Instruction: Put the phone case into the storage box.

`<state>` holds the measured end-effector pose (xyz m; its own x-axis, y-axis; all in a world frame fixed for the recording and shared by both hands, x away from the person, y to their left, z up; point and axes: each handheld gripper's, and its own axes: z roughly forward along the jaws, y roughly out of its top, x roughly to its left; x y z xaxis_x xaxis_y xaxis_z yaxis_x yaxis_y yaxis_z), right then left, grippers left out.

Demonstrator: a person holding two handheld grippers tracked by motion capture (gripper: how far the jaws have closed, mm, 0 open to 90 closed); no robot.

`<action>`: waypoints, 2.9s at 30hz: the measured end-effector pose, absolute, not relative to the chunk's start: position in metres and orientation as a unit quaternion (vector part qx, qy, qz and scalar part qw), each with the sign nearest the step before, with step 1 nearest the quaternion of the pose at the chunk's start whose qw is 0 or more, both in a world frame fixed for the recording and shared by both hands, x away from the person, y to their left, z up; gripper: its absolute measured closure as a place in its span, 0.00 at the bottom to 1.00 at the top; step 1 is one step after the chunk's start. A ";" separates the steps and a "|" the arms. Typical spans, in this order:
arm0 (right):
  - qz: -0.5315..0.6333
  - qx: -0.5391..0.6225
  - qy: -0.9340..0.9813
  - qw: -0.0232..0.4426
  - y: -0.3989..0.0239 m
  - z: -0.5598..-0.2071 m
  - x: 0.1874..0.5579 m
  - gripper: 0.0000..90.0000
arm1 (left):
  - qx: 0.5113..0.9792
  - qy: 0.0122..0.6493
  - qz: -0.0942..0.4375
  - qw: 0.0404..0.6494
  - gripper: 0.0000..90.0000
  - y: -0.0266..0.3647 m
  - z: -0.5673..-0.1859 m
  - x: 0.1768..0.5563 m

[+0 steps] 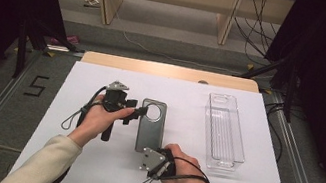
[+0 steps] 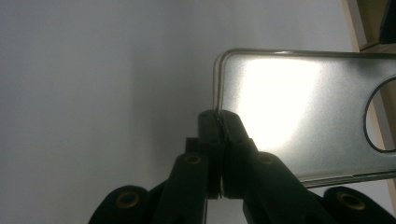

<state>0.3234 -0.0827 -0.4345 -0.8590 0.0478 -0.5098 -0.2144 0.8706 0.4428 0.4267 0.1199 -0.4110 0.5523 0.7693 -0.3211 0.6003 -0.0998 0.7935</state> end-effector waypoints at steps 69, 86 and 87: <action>0.271 -0.035 0.920 0.283 -0.085 -0.438 0.329 0.77 | 0.703 0.442 0.017 0.556 0.90 0.113 -0.405 0.415; 0.349 0.047 0.899 0.261 -0.094 -0.434 0.339 0.44 | 0.710 0.417 0.058 0.565 0.90 0.118 -0.409 0.414; 0.353 0.052 0.898 0.257 -0.095 -0.434 0.339 0.43 | 0.709 0.417 0.058 0.566 0.90 0.118 -0.409 0.414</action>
<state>0.3393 -0.0945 -0.4343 -0.8622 0.2747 -0.4256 -0.0891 0.7449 0.6612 0.4141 0.1185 -0.4093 0.6452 0.6573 -0.3896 0.5249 -0.0108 0.8511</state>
